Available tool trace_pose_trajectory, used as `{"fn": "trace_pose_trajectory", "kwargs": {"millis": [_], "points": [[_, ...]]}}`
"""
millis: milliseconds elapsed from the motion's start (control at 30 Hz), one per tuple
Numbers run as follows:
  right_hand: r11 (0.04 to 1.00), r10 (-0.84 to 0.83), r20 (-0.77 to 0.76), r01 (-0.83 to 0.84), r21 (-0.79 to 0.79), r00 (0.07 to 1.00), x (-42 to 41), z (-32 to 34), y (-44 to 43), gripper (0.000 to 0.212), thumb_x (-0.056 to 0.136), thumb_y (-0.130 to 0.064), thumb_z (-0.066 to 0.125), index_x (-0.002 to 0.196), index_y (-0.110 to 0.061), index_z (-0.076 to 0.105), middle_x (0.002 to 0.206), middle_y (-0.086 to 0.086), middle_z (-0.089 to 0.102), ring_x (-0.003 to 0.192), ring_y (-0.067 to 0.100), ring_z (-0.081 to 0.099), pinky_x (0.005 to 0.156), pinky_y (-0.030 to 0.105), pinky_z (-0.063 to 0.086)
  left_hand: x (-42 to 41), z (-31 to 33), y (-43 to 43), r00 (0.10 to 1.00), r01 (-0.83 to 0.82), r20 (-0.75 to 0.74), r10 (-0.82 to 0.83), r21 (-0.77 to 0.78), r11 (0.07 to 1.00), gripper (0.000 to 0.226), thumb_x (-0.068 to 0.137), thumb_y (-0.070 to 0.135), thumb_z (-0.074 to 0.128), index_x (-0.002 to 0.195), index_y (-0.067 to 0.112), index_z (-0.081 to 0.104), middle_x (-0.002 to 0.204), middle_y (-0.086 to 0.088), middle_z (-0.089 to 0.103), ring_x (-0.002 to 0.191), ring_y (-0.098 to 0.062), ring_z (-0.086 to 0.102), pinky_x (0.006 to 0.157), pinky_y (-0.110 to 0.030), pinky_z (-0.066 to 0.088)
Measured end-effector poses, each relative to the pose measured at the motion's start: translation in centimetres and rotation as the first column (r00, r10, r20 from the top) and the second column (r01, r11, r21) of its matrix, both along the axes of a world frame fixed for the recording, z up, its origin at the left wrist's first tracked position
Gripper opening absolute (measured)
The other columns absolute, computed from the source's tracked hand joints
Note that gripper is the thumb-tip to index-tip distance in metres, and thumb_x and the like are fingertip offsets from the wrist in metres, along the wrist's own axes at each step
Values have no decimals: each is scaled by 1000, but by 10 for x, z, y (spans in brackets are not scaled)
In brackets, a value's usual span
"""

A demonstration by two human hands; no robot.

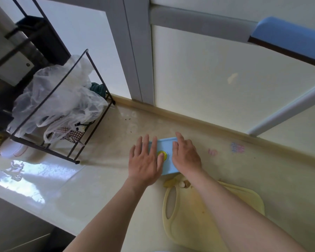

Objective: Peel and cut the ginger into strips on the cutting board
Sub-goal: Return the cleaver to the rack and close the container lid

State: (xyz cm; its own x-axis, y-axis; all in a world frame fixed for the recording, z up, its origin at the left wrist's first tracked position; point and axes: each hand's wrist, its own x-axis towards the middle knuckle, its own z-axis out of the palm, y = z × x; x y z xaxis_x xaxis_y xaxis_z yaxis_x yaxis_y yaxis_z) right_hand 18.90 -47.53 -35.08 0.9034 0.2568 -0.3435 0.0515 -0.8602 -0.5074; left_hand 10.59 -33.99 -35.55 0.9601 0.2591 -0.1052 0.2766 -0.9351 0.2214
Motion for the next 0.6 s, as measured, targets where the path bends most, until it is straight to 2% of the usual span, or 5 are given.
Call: {"fn": "trace_pose_trajectory", "kwargs": {"millis": [167, 367, 533, 600], "points": [[998, 22, 19, -21, -52, 1000, -1, 0, 2, 53, 112, -41, 26, 162, -25, 25, 138, 16, 53, 124, 38, 54, 96, 47, 49, 1, -5, -2, 1000, -3, -7, 4, 43, 999, 67, 98, 55, 29, 151, 14, 40, 152, -18, 42, 140, -40, 39, 105, -50, 42], [994, 14, 18, -12, -106, 1000, -1, 0, 5, 51, 112, -40, 28, 159, -22, 29, 138, 16, 55, 124, 39, 54, 95, 46, 48, 2, -6, -3, 999, -2, -42, 5, 78, 997, 71, 97, 58, 28, 152, 15, 37, 153, -17, 41, 140, -40, 37, 105, -51, 40], [998, -25, -116, 33, 61, 993, 6, 2, -3, 53, 112, -37, 31, 161, -19, 29, 144, 25, 51, 133, 44, 50, 108, 46, 42, 3, 10, 1, 986, 41, -161, -43, -19, 999, 84, 89, 64, -2, 160, 21, 10, 165, -11, 13, 152, -32, 11, 118, -47, 21], [988, -64, -174, 87, 126, 983, 9, 11, -10, 56, 111, -38, 33, 163, -17, 27, 151, 27, 46, 140, 43, 45, 114, 45, 37, 3, 20, 5, 989, 39, -139, -51, -84, 996, 84, 88, 64, -3, 160, 22, 6, 167, -11, 8, 153, -31, 7, 121, -48, 15]]}}
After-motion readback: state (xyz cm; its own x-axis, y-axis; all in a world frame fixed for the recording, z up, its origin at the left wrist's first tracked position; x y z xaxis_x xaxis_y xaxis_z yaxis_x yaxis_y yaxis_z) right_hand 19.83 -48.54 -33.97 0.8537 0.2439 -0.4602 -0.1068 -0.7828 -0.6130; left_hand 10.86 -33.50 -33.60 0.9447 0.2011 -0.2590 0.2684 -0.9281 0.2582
